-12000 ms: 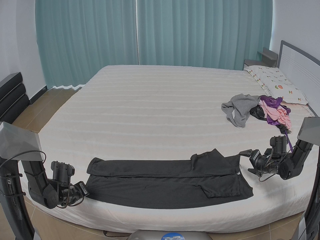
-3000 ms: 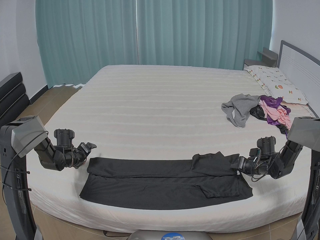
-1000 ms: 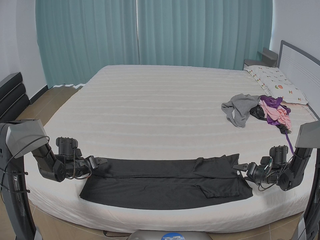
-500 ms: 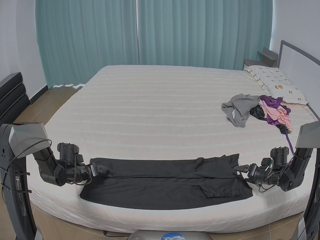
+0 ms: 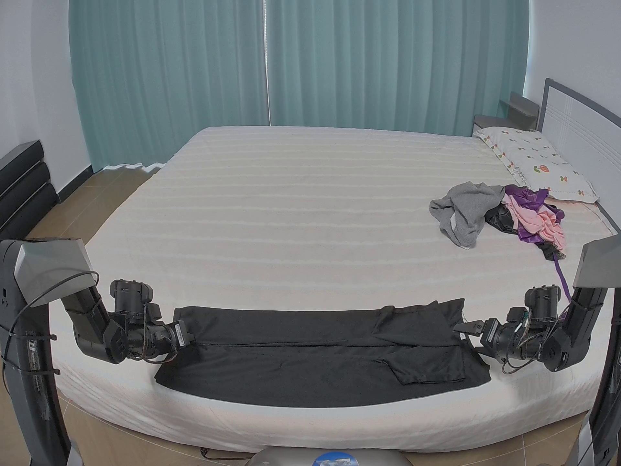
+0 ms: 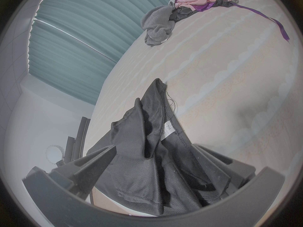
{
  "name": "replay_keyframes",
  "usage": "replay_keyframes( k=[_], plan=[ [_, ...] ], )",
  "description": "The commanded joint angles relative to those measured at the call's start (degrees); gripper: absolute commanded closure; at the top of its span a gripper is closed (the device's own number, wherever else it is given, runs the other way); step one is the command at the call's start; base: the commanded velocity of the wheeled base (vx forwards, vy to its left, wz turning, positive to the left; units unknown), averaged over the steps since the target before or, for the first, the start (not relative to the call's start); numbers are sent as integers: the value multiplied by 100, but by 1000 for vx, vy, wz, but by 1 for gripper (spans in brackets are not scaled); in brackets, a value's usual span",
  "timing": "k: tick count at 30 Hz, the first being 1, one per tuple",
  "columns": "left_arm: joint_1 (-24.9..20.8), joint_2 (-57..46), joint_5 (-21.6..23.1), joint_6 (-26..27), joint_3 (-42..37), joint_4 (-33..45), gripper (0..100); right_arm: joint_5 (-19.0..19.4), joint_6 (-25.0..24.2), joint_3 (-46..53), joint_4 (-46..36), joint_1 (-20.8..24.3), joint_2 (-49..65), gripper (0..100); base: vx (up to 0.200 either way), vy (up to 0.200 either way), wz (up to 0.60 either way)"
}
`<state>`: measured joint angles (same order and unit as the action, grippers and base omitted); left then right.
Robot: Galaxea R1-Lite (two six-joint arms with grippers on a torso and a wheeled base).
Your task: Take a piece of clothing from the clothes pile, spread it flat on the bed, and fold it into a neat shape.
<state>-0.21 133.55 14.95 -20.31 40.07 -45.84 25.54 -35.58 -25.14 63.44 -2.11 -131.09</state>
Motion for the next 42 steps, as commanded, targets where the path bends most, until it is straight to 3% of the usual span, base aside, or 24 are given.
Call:
replay_keyframes(
  k=[1,15,22,28,34,42],
  plan=[
    [12,-83,0,1,-17,-31,100,4,-1,-9,2,-9,-5,0,0,0,0],
    [38,-242,0,-34,27,-31,100,144,-10,-114,2,-439,4,0,0,0,0],
    [30,-268,8,-70,36,-31,100,179,-458,-246,2,-466,13,0,-143,0,0],
    [3,-250,0,-105,150,-31,100,188,-467,-255,2,-492,-5,0,-33,0,0],
    [-155,-268,-9,-694,387,-39,100,188,-476,-255,2,-475,-5,0,0,0,0],
    [-366,-435,-9,-790,361,-31,100,188,-441,-228,2,-457,-31,0,0,-175,0]
  ],
)
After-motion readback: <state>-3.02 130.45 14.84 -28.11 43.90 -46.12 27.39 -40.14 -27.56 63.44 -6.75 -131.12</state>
